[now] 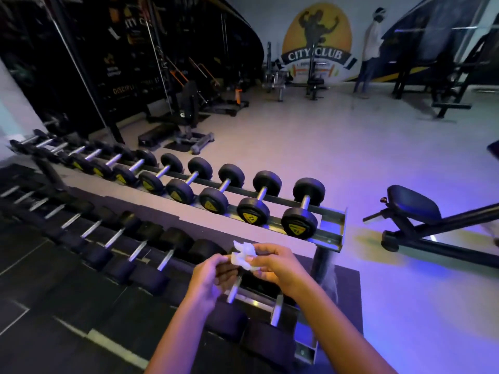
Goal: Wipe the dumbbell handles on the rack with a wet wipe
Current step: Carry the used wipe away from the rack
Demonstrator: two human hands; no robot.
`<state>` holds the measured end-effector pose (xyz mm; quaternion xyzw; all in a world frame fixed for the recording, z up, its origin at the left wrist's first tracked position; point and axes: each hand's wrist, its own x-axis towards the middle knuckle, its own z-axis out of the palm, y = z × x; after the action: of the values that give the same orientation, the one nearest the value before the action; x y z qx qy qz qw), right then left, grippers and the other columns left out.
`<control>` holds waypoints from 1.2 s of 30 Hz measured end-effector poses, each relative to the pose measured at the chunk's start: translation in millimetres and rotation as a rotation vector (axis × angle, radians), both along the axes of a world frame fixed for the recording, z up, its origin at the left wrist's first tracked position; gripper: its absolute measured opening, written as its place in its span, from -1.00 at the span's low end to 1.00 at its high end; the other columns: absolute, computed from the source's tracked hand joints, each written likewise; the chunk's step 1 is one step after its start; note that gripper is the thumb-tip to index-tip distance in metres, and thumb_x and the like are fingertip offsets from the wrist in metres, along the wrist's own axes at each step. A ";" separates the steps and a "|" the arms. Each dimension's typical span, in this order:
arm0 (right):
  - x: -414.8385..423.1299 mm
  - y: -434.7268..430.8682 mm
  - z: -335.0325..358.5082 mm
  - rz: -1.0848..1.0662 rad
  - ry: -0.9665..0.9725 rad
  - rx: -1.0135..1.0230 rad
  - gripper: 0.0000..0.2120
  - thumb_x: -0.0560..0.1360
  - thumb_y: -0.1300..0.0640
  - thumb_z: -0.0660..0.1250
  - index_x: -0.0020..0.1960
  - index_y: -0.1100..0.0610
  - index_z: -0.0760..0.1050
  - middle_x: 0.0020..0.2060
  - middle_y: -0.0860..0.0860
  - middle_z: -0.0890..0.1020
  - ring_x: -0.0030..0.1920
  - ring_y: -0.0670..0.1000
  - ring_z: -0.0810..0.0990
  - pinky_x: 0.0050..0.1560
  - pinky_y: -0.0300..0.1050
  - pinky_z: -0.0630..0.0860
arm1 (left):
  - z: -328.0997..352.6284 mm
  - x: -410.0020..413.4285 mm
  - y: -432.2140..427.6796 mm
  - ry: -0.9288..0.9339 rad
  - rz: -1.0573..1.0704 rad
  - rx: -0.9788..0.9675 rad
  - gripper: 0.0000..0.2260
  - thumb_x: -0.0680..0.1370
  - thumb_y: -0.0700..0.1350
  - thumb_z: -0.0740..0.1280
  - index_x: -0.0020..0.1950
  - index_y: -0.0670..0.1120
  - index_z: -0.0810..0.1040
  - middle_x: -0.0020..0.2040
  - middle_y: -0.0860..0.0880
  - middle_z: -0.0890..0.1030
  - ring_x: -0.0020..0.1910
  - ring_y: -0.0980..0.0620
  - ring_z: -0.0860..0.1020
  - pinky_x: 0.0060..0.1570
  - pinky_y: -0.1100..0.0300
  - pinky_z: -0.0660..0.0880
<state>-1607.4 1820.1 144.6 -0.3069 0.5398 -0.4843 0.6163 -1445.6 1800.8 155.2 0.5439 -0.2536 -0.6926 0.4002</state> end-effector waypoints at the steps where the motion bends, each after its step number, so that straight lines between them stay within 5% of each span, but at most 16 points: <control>1: 8.8 1.1 2.1 0.044 0.001 -0.006 -0.65 0.38 0.35 0.48 0.14 0.18 0.59 -0.01 0.12 0.69 -0.12 0.04 0.69 -0.13 -0.14 0.59 | 1.6 11.7 4.5 -0.002 -0.009 -0.008 -0.81 0.55 -0.25 0.25 -0.17 -0.24 0.62 -0.33 -0.17 0.67 -0.36 -0.02 0.62 -0.17 0.10 0.53; 6: 68.6 7.0 6.2 0.242 0.008 -0.024 -0.69 0.44 0.32 0.42 0.18 0.21 0.58 0.03 0.15 0.68 -0.02 0.06 0.67 -0.07 -0.13 0.58 | 9.4 73.8 31.9 0.027 -0.027 -0.022 -0.80 0.55 -0.19 0.26 -0.20 -0.19 0.63 -0.31 -0.14 0.66 -0.31 -0.03 0.59 -0.23 0.15 0.50; 10: 137.1 18.7 3.5 0.314 0.028 0.026 -0.82 0.45 0.35 0.41 0.04 0.31 0.61 -0.07 0.16 0.68 -0.06 0.07 0.65 0.04 -0.07 0.60 | 8.9 139.1 60.3 0.024 0.080 0.006 -0.87 0.52 -0.21 0.29 -0.17 -0.20 0.60 -0.39 -0.09 0.61 -0.45 0.06 0.55 -0.38 0.27 0.47; 16: 243.5 33.1 0.7 0.463 0.038 0.060 -0.94 0.46 0.36 0.40 -0.13 0.24 0.56 -0.23 0.09 0.66 -0.26 -0.03 0.64 -0.23 -0.22 0.58 | -0.7 242.1 110.8 0.049 0.183 0.027 -0.75 0.51 -0.14 0.31 -0.32 -0.17 0.66 -0.36 -0.11 0.61 -0.44 0.05 0.52 -0.38 0.25 0.44; 22: 341.6 27.5 -17.3 0.670 0.053 0.087 -0.79 0.47 0.33 0.39 0.10 0.28 0.54 -0.13 0.11 0.64 -0.20 -0.01 0.60 -0.20 -0.20 0.58 | -15.4 321.2 130.8 0.076 0.410 0.028 -0.83 0.51 -0.16 0.32 -0.20 -0.20 0.66 -0.35 -0.12 0.60 -0.48 0.06 0.50 -0.42 0.26 0.42; 31: 477.0 -58.5 -34.7 0.781 0.054 0.040 -0.81 0.43 0.28 0.46 -0.11 0.13 0.44 -0.24 0.06 0.61 -0.40 -0.06 0.57 -0.20 -0.09 0.62 | -38.1 438.3 72.2 0.018 0.775 0.060 -0.92 0.50 -0.21 0.36 -0.11 -0.20 0.62 -0.34 -0.09 0.60 -0.49 0.07 0.50 -0.49 0.33 0.42; 36: 544.6 -143.1 -28.0 0.847 0.007 0.023 -0.84 0.42 0.25 0.48 -0.09 0.14 0.51 -0.09 0.16 0.65 -0.19 0.16 0.64 -0.08 0.05 0.64 | -30.9 510.8 -8.5 0.077 0.936 0.091 -0.80 0.56 -0.09 0.24 -0.10 -0.18 0.59 -0.33 -0.10 0.58 -0.42 0.02 0.50 -0.44 0.29 0.41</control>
<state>-1062.8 1677.1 116.6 -0.4963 0.3735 -0.1812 0.7625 -934.8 1792.3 124.3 0.5905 0.0645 -0.4677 0.6545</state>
